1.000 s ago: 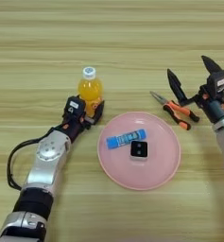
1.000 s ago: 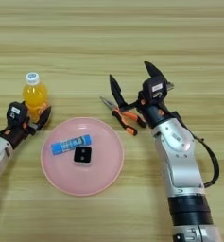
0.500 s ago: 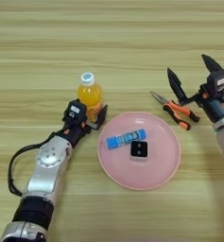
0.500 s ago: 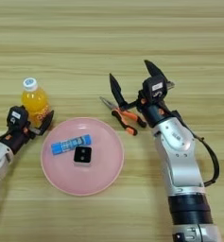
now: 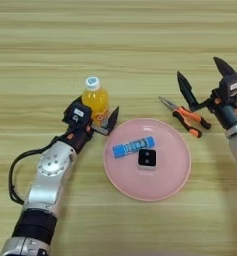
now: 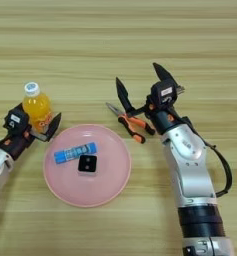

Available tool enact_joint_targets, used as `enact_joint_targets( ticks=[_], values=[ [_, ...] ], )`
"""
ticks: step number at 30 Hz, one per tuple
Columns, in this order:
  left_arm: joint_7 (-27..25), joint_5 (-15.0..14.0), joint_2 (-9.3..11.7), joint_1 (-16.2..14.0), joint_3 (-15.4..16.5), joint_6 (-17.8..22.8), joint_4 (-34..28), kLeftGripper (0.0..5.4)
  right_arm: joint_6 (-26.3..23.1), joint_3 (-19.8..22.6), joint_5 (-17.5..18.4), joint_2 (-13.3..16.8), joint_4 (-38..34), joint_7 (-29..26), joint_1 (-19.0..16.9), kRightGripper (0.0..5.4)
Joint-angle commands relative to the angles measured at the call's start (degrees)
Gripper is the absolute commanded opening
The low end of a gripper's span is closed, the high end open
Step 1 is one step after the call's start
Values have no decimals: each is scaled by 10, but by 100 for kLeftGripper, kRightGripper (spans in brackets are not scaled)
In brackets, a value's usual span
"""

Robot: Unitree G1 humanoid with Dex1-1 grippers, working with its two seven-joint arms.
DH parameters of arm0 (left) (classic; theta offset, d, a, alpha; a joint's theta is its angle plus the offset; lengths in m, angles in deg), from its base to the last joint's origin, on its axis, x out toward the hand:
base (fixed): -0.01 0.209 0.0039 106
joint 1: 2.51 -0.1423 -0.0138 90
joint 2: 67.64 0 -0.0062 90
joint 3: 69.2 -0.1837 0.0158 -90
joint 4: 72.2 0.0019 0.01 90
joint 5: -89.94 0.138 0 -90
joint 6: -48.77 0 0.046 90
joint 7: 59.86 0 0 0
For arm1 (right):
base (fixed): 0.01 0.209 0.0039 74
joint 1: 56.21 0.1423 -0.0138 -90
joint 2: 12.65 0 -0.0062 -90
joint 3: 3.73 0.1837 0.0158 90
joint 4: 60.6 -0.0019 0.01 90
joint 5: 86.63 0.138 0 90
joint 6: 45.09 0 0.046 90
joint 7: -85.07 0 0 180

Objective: Move the objects on the table

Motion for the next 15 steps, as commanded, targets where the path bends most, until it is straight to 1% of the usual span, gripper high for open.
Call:
enact_joint_targets(
  ticks=[1,7,10,13,15],
  values=[
    [-1,-2,2,-5,0,-6,-32,536,3,2,-4,3,-4,4,11,540],
    [7,6,2,-8,0,-19,-48,536,4,2,-3,2,-4,4,12,540],
    [15,14,3,-9,0,-33,-57,536,4,3,-3,2,-5,4,12,540],
    [21,15,3,-9,2,-39,-63,536,4,3,-3,2,-5,4,12,540],
    [29,23,4,-8,3,-50,-67,536,4,3,-2,2,-4,4,12,540]
  ],
)
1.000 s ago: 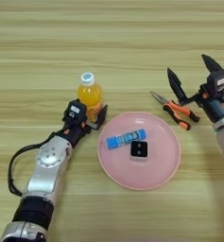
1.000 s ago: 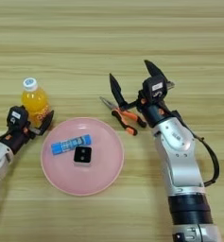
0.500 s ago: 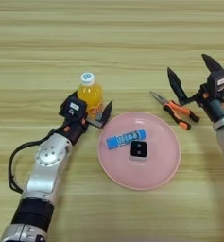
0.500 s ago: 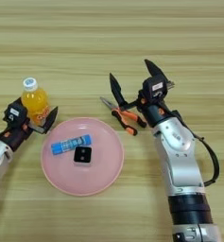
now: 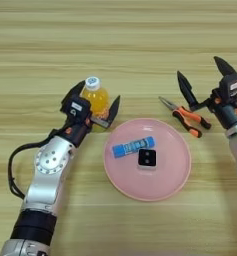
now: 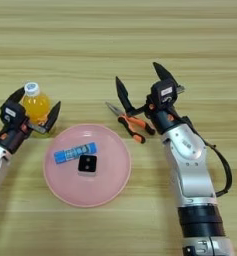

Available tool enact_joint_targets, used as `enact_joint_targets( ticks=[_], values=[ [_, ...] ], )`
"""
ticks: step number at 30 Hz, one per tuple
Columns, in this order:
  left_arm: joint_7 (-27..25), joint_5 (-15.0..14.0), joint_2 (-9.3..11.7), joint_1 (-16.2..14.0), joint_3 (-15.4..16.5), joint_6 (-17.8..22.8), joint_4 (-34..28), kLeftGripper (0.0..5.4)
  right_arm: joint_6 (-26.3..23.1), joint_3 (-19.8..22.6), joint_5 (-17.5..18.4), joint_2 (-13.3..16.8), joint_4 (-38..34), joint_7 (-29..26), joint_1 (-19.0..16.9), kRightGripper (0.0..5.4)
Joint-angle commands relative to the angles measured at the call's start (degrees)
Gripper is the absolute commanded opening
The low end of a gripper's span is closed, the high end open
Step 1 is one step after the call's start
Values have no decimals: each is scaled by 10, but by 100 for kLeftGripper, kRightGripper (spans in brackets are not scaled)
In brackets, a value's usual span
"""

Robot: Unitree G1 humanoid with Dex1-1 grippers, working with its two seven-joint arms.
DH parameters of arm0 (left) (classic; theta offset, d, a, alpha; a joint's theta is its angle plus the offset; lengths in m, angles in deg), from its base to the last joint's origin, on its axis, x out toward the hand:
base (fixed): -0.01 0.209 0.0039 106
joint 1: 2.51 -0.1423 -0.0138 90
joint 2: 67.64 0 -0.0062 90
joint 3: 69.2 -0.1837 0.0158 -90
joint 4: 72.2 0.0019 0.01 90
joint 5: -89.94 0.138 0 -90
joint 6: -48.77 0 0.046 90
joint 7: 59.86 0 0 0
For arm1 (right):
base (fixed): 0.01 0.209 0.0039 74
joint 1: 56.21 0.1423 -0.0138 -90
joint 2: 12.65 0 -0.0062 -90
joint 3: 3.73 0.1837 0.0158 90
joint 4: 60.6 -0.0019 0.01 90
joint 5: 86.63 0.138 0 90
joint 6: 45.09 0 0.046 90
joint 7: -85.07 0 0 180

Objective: Move the objects on the table

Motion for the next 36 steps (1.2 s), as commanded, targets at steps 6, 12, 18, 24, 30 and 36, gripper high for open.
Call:
enact_joint_targets(
  ticks=[6,12,18,24,30,36],
  values=[
    [35,24,4,1,10,-53,-31,536,4,4,-1,1,-2,4,12,540],
    [40,19,12,12,27,-70,-42,536,5,4,-2,1,1,4,12,540],
    [51,8,17,24,50,-95,-49,536,5,5,-2,2,4,5,12,540],
    [84,1,13,40,87,-114,-41,536,7,6,-2,2,6,4,13,540],
    [119,-7,10,51,117,-127,-33,536,7,7,-2,3,8,3,15,540],
    [161,18,11,67,130,-96,30,536,8,10,-2,6,12,2,18,540]
  ],
)
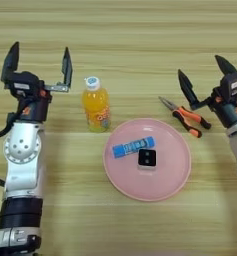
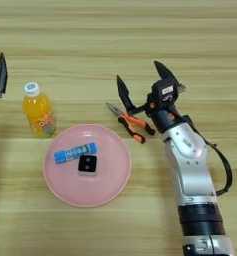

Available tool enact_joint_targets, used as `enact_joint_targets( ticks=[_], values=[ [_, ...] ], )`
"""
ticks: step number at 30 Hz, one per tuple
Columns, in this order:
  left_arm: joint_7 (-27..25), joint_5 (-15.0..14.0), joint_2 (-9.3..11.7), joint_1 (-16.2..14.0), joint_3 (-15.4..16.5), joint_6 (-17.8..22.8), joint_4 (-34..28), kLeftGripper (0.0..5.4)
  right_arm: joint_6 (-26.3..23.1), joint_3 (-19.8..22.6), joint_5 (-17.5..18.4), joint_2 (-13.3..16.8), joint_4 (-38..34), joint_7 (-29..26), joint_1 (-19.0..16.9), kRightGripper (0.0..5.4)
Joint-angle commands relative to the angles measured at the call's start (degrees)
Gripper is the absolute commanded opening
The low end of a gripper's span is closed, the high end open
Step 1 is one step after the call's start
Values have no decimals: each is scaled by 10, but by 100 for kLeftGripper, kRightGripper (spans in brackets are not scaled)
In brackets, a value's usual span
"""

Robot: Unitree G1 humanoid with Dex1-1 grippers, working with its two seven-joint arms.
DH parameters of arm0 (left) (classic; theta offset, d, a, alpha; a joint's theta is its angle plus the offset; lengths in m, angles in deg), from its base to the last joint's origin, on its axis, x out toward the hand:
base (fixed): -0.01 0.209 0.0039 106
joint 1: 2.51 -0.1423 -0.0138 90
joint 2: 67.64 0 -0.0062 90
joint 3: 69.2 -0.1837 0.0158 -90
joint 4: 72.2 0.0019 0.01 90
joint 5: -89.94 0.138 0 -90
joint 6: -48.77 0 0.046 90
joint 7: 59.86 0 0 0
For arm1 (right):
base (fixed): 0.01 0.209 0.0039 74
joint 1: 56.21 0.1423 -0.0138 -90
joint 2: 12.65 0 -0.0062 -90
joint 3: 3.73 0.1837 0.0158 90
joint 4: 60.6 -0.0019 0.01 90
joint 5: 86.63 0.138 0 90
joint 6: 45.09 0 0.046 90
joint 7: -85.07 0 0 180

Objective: Move the objects on the table

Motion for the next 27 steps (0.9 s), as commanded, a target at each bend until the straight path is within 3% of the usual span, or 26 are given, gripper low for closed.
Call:
enact_joint_targets(
  ticks=[1,8,14,17,21,27],
  values=[
    [23,17,0,13,4,25,48,536,7,7,-2,7,7,2,13,540],
    [36,9,-1,22,13,37,115,536,-4,26,11,29,14,-10,27,540],
    [42,10,2,28,15,28,144,536,-70,38,43,61,32,-42,39,540],
    [42,5,3,31,20,18,155,536,-106,42,37,86,64,-53,47,540],
    [44,4,5,35,26,12,171,536,-144,33,56,111,69,-107,39,540],
    [42,0,3,39,30,3,182,536,-162,9,45,132,82,-161,28,540]
  ],
)
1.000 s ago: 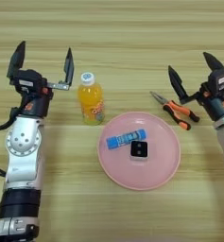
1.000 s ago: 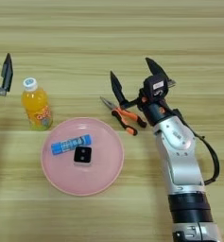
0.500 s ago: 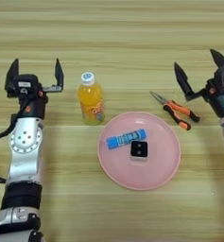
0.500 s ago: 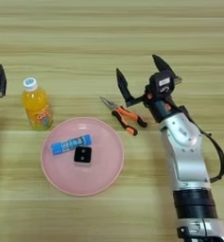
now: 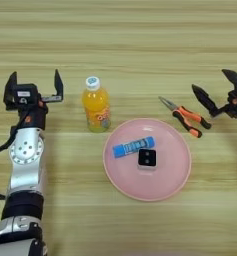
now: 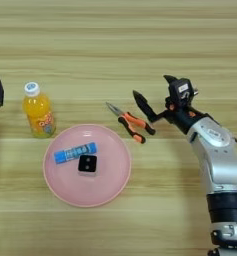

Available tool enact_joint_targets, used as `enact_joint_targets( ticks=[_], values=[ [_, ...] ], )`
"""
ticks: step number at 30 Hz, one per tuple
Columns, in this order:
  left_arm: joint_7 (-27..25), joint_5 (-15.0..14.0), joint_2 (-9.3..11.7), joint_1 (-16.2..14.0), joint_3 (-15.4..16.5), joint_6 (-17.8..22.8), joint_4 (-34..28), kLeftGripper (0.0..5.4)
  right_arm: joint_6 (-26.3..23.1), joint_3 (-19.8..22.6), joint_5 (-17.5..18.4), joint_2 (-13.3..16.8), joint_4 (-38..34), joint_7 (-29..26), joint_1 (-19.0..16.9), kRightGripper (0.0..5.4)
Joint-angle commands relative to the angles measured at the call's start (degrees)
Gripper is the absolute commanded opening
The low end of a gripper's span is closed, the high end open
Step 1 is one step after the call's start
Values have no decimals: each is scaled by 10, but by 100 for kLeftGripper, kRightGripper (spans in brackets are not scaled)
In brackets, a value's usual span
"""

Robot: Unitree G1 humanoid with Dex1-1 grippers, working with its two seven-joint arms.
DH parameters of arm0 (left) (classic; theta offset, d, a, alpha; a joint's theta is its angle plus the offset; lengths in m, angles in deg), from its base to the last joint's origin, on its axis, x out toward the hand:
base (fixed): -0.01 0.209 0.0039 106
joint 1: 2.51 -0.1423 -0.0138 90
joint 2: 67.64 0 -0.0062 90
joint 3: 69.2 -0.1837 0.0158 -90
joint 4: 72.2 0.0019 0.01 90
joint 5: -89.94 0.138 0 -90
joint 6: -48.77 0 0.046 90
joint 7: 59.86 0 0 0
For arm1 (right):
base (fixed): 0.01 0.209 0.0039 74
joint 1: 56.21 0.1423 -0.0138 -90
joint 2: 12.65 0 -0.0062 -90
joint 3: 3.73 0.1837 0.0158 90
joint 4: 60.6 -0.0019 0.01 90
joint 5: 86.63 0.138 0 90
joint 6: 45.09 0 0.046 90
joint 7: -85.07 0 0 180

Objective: Move the objects on the table

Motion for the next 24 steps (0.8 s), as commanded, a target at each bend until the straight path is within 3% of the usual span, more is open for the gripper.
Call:
enact_joint_targets(
  ticks=[1,12,24],
  values=[
    [1,-10,1,12,3,-9,10,536,-13,-16,-5,13,11,-28,-7,540],
    [-9,-14,0,8,-9,3,9,536,-1,-57,-35,4,43,-44,-30,540],
    [-11,-17,2,7,-11,2,7,536,-13,-60,-47,-1,81,-33,-21,540]
  ],
)
